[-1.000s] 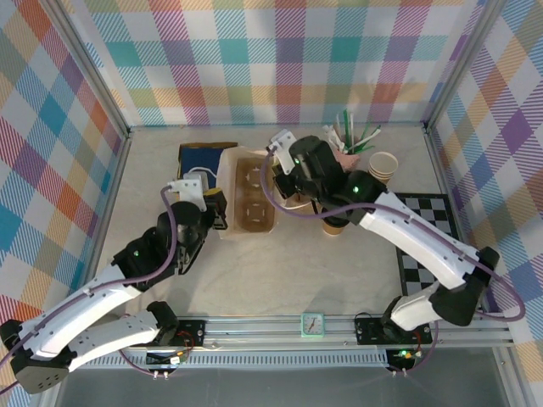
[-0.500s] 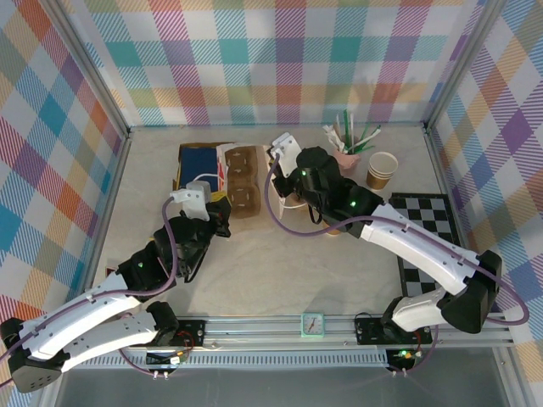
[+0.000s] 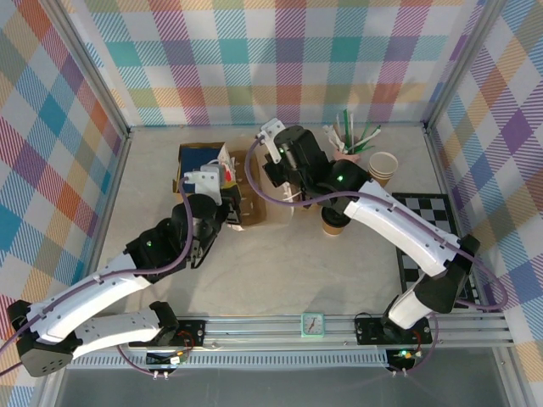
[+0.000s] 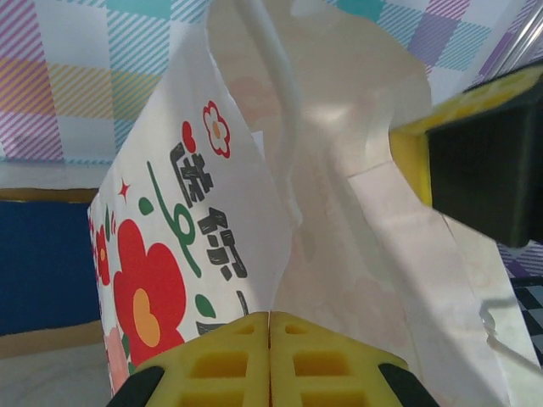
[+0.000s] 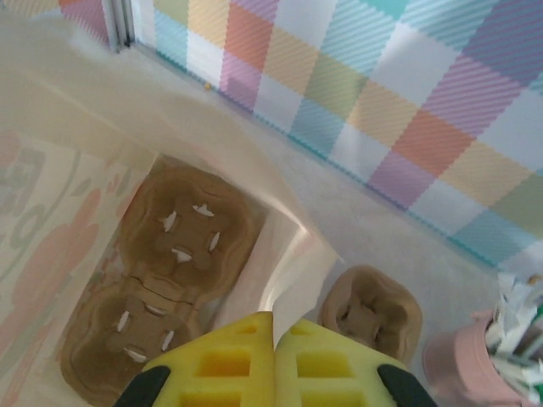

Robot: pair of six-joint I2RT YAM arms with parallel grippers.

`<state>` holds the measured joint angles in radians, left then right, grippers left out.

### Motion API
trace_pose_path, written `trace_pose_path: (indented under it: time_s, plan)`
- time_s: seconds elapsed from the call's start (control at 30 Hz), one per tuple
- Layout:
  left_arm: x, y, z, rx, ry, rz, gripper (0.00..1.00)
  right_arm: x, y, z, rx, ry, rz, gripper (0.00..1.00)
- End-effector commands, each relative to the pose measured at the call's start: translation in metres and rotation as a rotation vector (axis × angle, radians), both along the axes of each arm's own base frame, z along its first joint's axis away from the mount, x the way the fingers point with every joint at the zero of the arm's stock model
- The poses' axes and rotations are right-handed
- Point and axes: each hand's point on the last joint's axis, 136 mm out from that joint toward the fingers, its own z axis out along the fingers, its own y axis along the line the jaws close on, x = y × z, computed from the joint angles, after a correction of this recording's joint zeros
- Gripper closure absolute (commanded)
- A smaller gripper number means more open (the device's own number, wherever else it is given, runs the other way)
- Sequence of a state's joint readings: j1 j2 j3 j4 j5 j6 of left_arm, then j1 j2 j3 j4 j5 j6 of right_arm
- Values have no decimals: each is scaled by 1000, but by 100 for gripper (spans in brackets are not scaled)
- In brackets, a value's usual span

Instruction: Pack the takeout coffee

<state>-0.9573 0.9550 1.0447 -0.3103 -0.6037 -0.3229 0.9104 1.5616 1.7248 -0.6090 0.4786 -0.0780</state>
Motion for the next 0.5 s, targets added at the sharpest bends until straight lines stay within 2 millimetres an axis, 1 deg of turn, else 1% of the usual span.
trace_pose_path:
  time_s: [0.0, 0.23, 0.33, 0.47]
  plan:
    - [0, 1, -5, -10, 96, -16, 92, -11, -18, -11, -44, 91, -57, 93]
    - [15, 5, -18, -80, 216, -21, 92, -19, -22, -23, -58, 190, -45, 94]
    - [20, 3, -28, -92, 262, -25, 92, -21, -23, -31, -69, 222, -42, 94]
    - [23, 0, -44, -114, 321, -30, 92, -21, -27, -46, -73, 270, -54, 94]
